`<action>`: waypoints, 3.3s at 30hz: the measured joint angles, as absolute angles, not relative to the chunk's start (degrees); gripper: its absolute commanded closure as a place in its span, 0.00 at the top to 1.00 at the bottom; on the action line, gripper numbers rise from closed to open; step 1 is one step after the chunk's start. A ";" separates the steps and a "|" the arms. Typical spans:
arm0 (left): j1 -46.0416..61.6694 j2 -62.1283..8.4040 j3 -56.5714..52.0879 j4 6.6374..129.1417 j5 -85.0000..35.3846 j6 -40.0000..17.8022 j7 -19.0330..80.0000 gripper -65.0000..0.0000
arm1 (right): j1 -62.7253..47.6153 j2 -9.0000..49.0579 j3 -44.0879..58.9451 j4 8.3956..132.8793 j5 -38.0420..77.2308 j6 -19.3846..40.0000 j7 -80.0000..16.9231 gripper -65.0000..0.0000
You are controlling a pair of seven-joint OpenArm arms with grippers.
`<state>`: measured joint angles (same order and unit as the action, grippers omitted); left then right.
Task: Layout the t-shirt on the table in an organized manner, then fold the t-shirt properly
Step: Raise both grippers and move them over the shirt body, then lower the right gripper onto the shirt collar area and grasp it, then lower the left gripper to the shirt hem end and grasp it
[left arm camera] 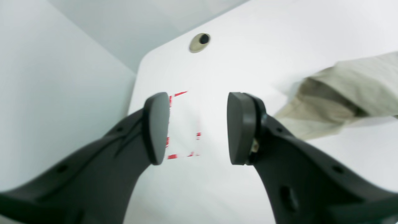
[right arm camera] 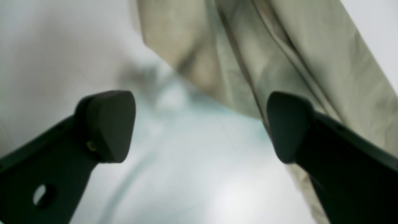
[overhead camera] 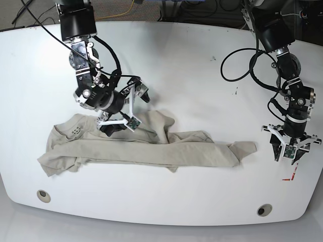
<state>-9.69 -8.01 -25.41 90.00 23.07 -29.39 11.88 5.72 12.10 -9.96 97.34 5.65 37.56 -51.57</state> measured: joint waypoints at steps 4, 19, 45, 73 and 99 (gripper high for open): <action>-9.67 -8.34 -26.09 89.38 23.11 -29.17 11.62 0.44 | 6.33 10.09 -11.40 97.34 -0.67 37.91 -49.32 1.00; -9.52 -8.14 -27.38 89.34 23.07 -29.41 11.64 0.44 | 8.08 6.22 -11.55 90.00 -12.25 37.95 -43.70 0.92; -9.39 -8.16 -27.38 89.34 23.09 -29.41 11.70 0.44 | 9.32 6.20 -11.31 81.12 -12.60 37.74 -35.16 0.17; -6.79 -9.32 -22.15 89.41 22.98 -29.65 11.03 0.44 | -4.34 7.51 -4.21 108.38 -13.54 33.19 -41.15 0.00; -2.94 -6.68 -9.08 89.95 23.07 -29.15 11.77 0.44 | -17.04 7.18 3.81 113.58 -12.51 33.89 -41.60 0.00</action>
<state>-2.94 -6.68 -9.08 89.95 23.07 -29.15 11.77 -17.04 7.18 3.81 113.58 -12.51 33.89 -41.60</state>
